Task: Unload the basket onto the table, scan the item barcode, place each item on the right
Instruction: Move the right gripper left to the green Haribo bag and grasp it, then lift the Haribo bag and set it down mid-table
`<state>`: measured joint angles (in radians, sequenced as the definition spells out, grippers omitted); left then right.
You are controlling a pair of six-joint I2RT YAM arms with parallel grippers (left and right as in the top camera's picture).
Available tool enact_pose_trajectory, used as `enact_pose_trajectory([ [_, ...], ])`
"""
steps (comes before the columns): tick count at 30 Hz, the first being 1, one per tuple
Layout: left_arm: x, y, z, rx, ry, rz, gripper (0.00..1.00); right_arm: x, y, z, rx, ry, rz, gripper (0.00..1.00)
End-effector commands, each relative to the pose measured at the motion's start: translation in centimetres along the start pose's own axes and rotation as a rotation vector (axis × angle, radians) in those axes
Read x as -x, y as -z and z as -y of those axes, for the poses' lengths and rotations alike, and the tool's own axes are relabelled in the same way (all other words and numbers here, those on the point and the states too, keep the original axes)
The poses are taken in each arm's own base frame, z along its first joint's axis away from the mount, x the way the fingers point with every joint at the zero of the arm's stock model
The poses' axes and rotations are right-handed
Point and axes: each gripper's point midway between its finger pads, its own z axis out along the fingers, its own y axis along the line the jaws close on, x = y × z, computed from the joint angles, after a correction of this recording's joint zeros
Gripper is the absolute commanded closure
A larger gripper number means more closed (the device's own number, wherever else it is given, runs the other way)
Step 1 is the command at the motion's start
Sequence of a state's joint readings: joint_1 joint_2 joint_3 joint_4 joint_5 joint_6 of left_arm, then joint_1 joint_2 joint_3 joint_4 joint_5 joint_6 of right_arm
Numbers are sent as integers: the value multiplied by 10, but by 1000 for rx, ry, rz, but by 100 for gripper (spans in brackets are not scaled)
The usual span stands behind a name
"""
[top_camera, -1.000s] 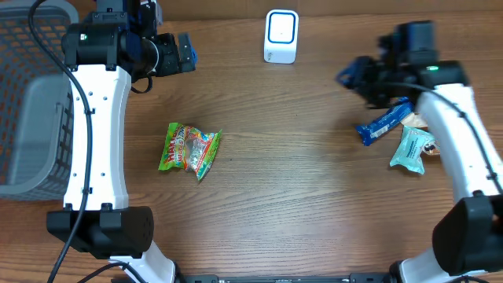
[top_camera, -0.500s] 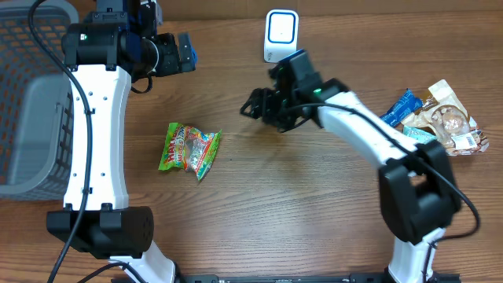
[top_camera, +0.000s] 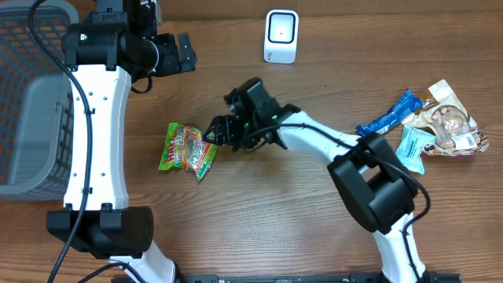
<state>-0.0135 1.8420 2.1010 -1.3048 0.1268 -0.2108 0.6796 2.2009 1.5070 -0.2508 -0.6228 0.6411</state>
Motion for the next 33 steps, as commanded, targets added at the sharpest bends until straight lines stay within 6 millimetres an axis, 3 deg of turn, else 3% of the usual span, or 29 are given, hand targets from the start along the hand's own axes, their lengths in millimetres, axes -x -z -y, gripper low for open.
enact_pose_trajectory([
  [1, 1, 0, 3, -1, -3, 5, 0, -3, -17, 11, -9, -32, -3, 27],
  [5, 1, 0, 3, -1, -3, 5, 0, 5, -27, 23, -29, -75, 44, 36],
  [9, 1, 0, 3, -1, -3, 5, 0, 6, -35, 19, -9, -69, 56, 46],
  [13, 1, 0, 3, -1, -3, 5, 0, 1, -36, 14, 14, -68, 31, 80],
  [15, 1, 0, 3, -1, -3, 5, 0, -2, -33, 8, 53, -71, -1, 91],
  [17, 1, 0, 3, -1, -3, 5, 0, -4, -26, 4, 77, -103, -28, 94],
  [20, 1, 0, 3, -1, -3, 5, 0, 0, -6, 10, 36, -157, -27, 96],
  [23, 1, 0, 3, -1, -3, 5, 0, 7, 24, 29, -106, -228, 26, 96],
  [28, 1, 0, 3, -1, -3, 5, 0, 13, 89, 59, -439, -235, 175, 96],
  [31, 1, 0, 3, -1, -3, 5, 0, 12, 126, 64, -596, -217, 258, 96],
  [33, 1, 0, 3, -1, -3, 5, 0, 8, 138, 62, -638, -219, 275, 96],
])
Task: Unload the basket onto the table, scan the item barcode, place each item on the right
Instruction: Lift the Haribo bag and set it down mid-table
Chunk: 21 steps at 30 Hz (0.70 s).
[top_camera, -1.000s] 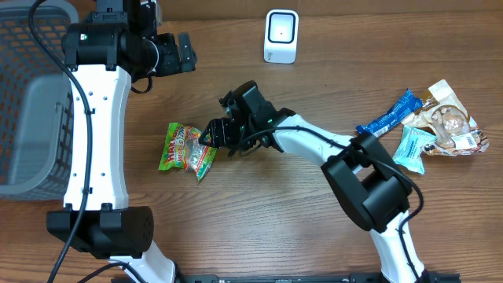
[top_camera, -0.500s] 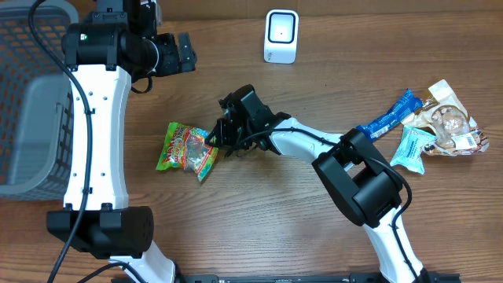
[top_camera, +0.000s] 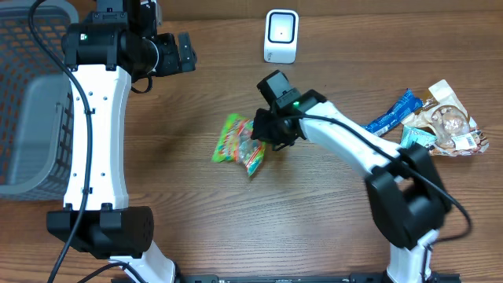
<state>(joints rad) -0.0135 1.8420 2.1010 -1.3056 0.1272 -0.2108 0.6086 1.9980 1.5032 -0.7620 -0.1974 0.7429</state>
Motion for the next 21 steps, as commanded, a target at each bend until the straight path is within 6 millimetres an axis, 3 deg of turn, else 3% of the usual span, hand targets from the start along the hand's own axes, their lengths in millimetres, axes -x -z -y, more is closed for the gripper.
enact_pose_trajectory([
  [1, 2, 0, 3, -1, -3, 6, 0, 17, 35, 10, -121, 27, 175, 96],
  [8, 2, 0, 3, -1, -3, 6, 0, 16, 51, 56, -367, 22, 232, 96],
  [13, 2, 0, 3, -1, -3, 6, 0, 34, 107, 92, -702, 91, 407, 96],
  [18, 2, 0, 3, -1, -3, 6, 0, 53, 178, 91, -943, 192, 604, 96],
  [21, 2, 0, 3, -1, -3, 6, 0, 59, 185, 69, -970, 356, 617, 96],
])
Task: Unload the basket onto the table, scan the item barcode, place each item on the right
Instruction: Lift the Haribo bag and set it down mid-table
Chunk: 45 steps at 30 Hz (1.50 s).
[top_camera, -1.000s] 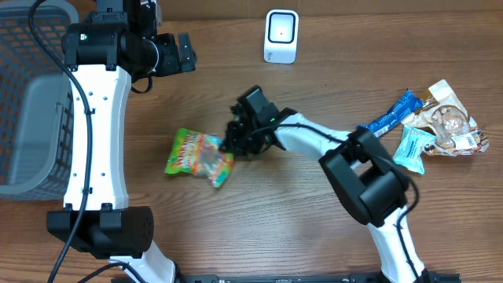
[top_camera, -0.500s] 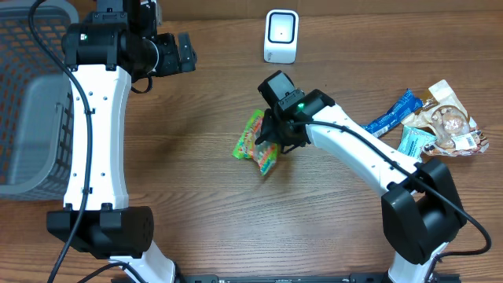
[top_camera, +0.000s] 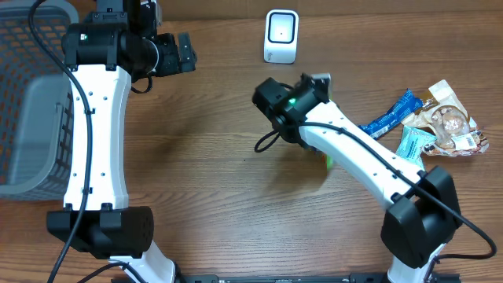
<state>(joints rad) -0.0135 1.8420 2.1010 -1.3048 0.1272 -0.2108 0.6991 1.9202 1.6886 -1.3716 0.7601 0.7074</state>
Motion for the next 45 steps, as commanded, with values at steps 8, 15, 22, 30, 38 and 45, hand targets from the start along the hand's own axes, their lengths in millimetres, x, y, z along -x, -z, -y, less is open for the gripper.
enact_pose_trajectory([
  [8, 1, 0, 3, -1, -3, 5, 0, 13, 23, -82, 200, 208, 135, 96],
  [15, 1, 0, 3, -1, -3, 5, 0, -5, 8, -90, -62, 406, 216, 96],
  [22, 1, 0, 3, -1, -3, 5, 0, 54, 70, -37, -550, 441, 629, 96],
  [30, 1, 0, 3, -1, -3, 5, 0, 5, 39, -89, -243, 754, 361, 79],
  [38, 1, 0, 3, -1, -3, 5, 0, -116, 88, -210, 477, 1038, 196, 40],
  [45, 2, 0, 3, -1, -3, 5, 0, -122, 108, -221, 550, 903, 179, 14],
])
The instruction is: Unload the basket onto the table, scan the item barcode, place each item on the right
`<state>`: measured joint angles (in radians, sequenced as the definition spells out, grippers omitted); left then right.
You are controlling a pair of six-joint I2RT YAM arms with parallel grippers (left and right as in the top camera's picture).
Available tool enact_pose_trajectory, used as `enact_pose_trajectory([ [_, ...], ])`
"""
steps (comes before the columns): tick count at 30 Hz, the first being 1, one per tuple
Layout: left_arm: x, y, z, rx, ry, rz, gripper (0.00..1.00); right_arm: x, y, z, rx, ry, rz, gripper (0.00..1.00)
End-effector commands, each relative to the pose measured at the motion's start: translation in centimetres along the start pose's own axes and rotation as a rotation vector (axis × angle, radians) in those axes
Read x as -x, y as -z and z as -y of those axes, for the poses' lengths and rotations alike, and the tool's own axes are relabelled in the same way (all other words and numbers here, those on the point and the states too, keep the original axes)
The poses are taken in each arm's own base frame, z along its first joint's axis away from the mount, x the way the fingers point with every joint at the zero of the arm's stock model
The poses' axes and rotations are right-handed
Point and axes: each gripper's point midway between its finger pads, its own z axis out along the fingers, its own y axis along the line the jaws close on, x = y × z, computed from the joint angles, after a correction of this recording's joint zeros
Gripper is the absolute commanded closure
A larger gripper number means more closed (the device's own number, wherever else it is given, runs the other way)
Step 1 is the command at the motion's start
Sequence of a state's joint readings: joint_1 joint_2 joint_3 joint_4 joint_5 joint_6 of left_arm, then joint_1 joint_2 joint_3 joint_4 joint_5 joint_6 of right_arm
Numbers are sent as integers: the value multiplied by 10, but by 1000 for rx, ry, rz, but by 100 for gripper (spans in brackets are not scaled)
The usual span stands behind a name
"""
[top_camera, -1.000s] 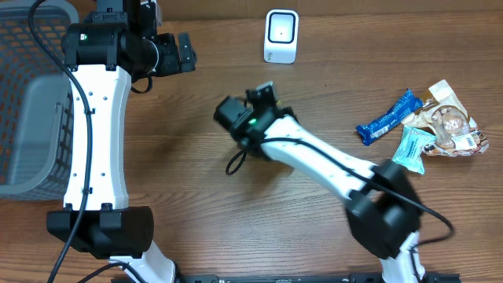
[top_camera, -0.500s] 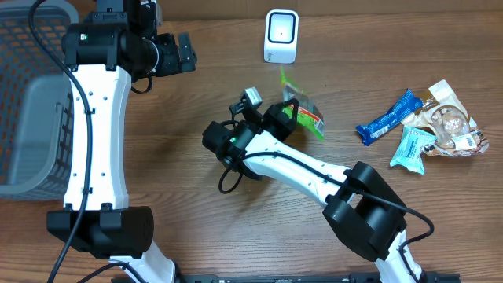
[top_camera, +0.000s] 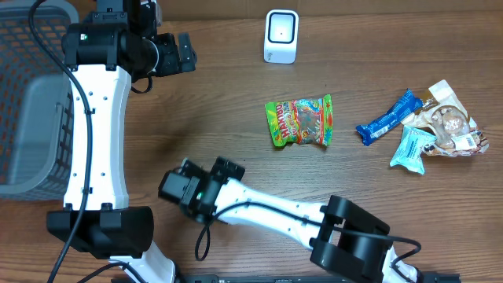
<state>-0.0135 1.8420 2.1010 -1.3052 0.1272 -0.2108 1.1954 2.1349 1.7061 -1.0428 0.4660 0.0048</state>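
Observation:
The green and red candy bag [top_camera: 299, 122] lies flat on the wooden table, below the white barcode scanner [top_camera: 281, 35] at the back edge. Nothing holds it. My right gripper [top_camera: 208, 167] is far from it, low at the front left of the table, with its arm stretched across the front; its fingers look apart with nothing between them. My left gripper [top_camera: 189, 52] hangs at the back left, open and empty.
A grey mesh basket [top_camera: 31, 94] stands at the left edge. At the right lie a blue bar [top_camera: 385, 118], a teal packet [top_camera: 413, 148] and a clear cookie bag [top_camera: 449, 122]. The left arm's white column rises at the front left.
The candy bag, then carried under the right arm near the table's middle right, now lies free in front of the scanner. The right gripper has let go and moved to the front left.
The right gripper was at the candy bag at the table's middle left. It then held the bag nearer the centre, then further right with the bag mostly hidden beneath the arm. Now the bag lies below the scanner and the gripper is away. The left arm stayed still.

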Motion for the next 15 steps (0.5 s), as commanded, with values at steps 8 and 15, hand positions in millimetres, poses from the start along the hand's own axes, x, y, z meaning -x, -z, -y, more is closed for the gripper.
enact_pose_trajectory([
  [8, 2, 0, 3, -1, -3, 5, 0, -51, -36, 121, 95, -463, -206, 7],
  [15, 2, 0, 3, -1, -3, 5, 0, -82, -68, 177, 124, -244, -213, 7],
])
